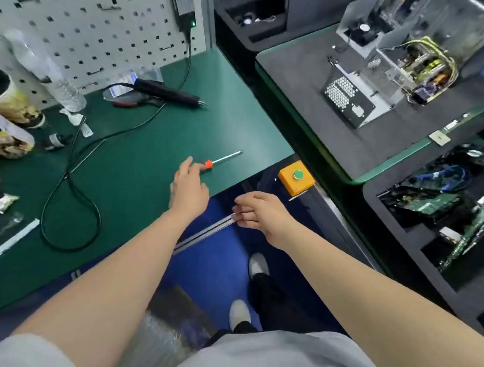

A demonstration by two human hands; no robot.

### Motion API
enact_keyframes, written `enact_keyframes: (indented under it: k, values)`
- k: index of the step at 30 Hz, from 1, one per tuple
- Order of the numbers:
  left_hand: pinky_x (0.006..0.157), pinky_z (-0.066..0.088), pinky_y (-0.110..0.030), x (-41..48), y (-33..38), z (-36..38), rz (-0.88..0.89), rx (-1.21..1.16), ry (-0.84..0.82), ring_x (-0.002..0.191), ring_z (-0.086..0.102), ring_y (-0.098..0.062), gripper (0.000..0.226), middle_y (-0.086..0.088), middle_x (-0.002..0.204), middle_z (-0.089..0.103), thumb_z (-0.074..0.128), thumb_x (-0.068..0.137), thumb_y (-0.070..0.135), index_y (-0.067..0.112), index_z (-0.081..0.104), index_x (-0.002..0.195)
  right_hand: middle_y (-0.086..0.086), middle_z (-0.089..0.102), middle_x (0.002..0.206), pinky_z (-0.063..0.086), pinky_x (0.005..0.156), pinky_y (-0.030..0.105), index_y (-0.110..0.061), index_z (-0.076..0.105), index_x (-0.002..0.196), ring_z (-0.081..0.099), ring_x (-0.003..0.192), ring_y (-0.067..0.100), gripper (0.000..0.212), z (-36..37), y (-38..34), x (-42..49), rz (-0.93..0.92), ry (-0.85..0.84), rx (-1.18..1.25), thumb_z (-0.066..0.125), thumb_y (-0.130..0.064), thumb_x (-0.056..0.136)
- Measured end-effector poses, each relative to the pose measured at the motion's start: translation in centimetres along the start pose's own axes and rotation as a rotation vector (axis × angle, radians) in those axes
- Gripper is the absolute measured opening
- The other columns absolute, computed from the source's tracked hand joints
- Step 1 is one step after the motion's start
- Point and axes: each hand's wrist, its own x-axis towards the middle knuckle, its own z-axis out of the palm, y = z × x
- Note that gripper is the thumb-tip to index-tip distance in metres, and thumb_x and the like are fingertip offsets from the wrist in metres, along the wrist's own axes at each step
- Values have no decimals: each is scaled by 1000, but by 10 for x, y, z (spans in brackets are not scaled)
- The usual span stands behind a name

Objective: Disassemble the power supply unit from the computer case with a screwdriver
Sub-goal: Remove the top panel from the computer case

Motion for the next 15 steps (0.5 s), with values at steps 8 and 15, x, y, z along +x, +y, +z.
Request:
enact_keyframes:
  k: [8,15]
  values:
    - [110,30,-49,47,-12,13,-126,360,-156,140,35,-30,62,-4,157,33,57,103,21,32,31,158,16,73,97,61,89,41,3,66,119,74,86,28,27,-14,-38,50,74,-32,-5,64,-17,100]
    - [100,39,-49,48,-2,31,-194,261,-37,118,50,-33,31,-9,125,51,62,102,29,19,51,129,15,69,95,59,93,42,-1,65,115,71,85,27,20,-21,-58,81,117,-25,-5,63,-15,100]
